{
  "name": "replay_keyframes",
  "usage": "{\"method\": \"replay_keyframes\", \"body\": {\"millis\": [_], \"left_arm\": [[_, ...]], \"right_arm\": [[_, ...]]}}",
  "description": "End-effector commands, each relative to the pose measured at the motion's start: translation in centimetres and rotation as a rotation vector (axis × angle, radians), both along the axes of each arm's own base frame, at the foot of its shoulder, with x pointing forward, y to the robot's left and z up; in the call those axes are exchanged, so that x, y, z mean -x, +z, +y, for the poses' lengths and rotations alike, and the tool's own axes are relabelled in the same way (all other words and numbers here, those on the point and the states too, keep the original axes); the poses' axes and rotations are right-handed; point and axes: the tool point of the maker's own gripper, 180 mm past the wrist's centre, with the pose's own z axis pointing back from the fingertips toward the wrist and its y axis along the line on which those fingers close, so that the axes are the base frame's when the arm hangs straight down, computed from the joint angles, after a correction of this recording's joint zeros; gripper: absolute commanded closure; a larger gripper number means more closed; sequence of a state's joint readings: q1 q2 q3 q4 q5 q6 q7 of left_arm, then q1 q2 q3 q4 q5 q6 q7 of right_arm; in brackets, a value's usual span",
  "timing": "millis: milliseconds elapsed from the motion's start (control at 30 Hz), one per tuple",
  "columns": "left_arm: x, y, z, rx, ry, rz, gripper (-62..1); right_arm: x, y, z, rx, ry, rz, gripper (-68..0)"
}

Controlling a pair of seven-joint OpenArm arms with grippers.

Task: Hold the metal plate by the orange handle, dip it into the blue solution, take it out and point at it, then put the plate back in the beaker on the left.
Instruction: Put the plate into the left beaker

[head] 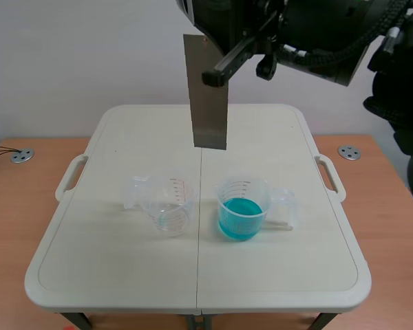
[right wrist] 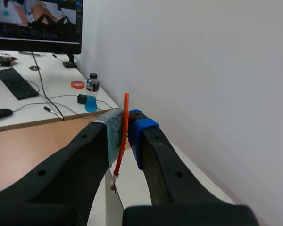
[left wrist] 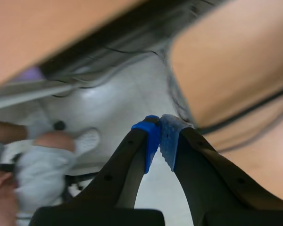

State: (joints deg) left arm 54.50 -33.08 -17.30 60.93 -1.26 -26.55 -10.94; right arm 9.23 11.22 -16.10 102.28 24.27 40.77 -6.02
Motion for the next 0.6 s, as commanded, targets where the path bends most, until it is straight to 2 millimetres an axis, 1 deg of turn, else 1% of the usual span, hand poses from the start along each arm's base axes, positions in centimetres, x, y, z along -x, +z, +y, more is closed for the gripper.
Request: {"method": "replay_keyframes", "body": {"millis": [0,133,267,400,567], "left_arm": [[0.4,-0.4,-1.4,0.029,-0.02,0.008,-1.5],[3.3,-1.9,-5.6,0.125,-0.051,0.086,-1.5],[5.8,-2.7,-9.2,0.209,-0.083,0.152,-1.5],[8.3,-3.1,-11.8,0.268,-0.115,0.222,-1.5],[10.3,-3.1,-14.1,0.323,-0.147,0.272,-1.5]], "right_arm": [[0.3,1.8,0.6,-0.036,0.014,-0.04,-1.1],[0.4,2.1,1.7,-0.052,0.036,-0.033,-1.1],[0.3,2.1,2.8,-0.06,0.053,-0.025,-1.1],[-0.1,1.9,3.6,-0.063,0.063,-0.015,-1.1],[-0.6,1.4,4.7,-0.062,0.075,0.006,-1.1]]}}
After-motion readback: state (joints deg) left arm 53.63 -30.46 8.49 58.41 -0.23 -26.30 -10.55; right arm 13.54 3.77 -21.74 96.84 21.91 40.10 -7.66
